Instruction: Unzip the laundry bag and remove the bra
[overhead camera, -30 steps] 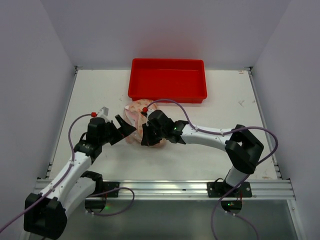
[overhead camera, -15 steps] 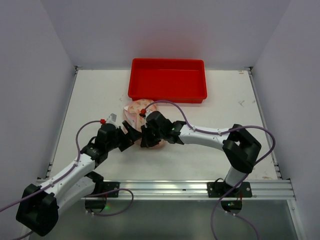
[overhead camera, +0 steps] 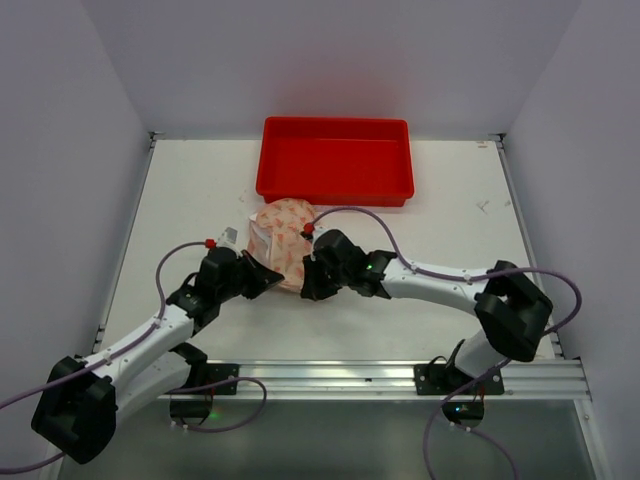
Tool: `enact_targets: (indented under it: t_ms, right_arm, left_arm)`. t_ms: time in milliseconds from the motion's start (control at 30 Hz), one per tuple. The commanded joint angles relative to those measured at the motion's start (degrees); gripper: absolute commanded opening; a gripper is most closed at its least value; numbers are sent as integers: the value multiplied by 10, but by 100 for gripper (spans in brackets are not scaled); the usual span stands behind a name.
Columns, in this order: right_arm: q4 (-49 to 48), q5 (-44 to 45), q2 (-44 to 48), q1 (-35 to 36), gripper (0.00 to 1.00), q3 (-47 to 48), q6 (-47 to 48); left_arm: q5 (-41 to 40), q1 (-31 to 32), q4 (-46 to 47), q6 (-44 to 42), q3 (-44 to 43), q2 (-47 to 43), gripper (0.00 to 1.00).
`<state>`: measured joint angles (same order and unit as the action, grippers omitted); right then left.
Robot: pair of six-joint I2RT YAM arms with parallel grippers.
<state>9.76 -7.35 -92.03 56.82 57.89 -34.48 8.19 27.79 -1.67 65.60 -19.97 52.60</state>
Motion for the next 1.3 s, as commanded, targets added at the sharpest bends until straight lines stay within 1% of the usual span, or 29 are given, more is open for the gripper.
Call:
enact_targets:
  t_ms: [0,67,100,133,167,200,267,300,333,400,433,467,500,533,633,700,767,800,867,900,933,967,1000,1033,1067,1100,1133,1200,1267]
  right_arm:
    - [38,26,90,-36,0,-60,12]
    - [46,9,120,-79,0,-94,14]
    - [52,3,136,-97,0,-123,16]
    - [67,6,168,-128,0,-138,20]
    - [76,28,185,-140,0,-160,20]
    - [91,37,202,-154,0,-171,20]
    - [106,48,246,-195,0,-192,13]
    - [110,54,258,-209,0,-198,9]
    - [111,59,278,-231,0,-204,4]
    - [110,66,288,-255,0,-210,3]
    - [99,64,290,-274,0,-210,11]
    - [93,61,286,-281,0,-206,13]
    - [82,60,281,-285,0,-202,16]
    - [71,53,276,-286,0,-198,29]
    - [63,20,243,-285,0,-175,54]
    - [80,-1,227,-282,0,-161,59]
    - [97,1,229,-264,0,-161,63]
    - [119,5,236,-257,0,-162,61]
    - [144,17,249,-234,0,-168,54]
    - [168,23,263,-225,0,-169,50]
    - [178,30,270,-206,0,-172,42]
    - [188,44,276,-196,11,-172,37]
    - [207,46,281,-190,17,-172,35]
    - [214,46,291,-183,23,-171,34]
    - [221,43,295,-183,33,-167,33]
    - [238,44,300,-183,56,-162,33]
    - [249,46,308,-182,66,-155,34]
    - [269,49,316,-182,84,-133,35]
    - [272,52,329,-176,90,-111,35]
  left_arm:
    - [-3,-4,-2,-45,-16,-16,0]
    - [25,-12,4,-58,-14,-28,0]
    - [63,-16,6,-63,-15,-31,0]
    - [81,-20,28,-70,-17,-33,0]
    - [104,-24,36,-92,-23,-34,0]
    - [144,-25,34,-103,-27,-31,0]
    - [183,-26,26,-143,-41,-20,0]
    - [225,-26,24,-155,-44,-15,0]
    - [247,-26,25,-179,-46,-11,0]
    - [312,-26,23,-204,-46,7,0]
    - [324,-26,18,-220,-49,14,0]
    - [336,-24,-22,-252,-56,29,0]
    - [350,-24,-37,-268,-60,35,0]
    - [347,-23,-52,-294,-65,40,0]
    - [309,-23,-92,-319,-68,57,0]
    - [276,-22,-104,-319,-62,80,0]
    - [266,-22,-88,-305,-45,89,0]
    - [264,-22,-84,-298,-39,88,5]
    - [257,-22,-83,-287,-28,71,21]
    - [247,-22,-89,-283,-27,61,44]
    - [236,-22,-100,-276,-33,40,63]
    - [202,-22,-129,-273,-41,28,81]
    - [178,-22,-145,-269,-51,15,99]
    - [156,-22,-162,-265,-62,-7,100]
    - [130,-23,-199,-264,-92,-14,100]
    - [87,-24,-217,-261,-107,-18,100]
    - [69,-24,-234,-257,-138,-20,100]
    - [28,-24,-257,-253,-157,-20,100]
    - [8,-25,-246,-237,-161,-18,100]
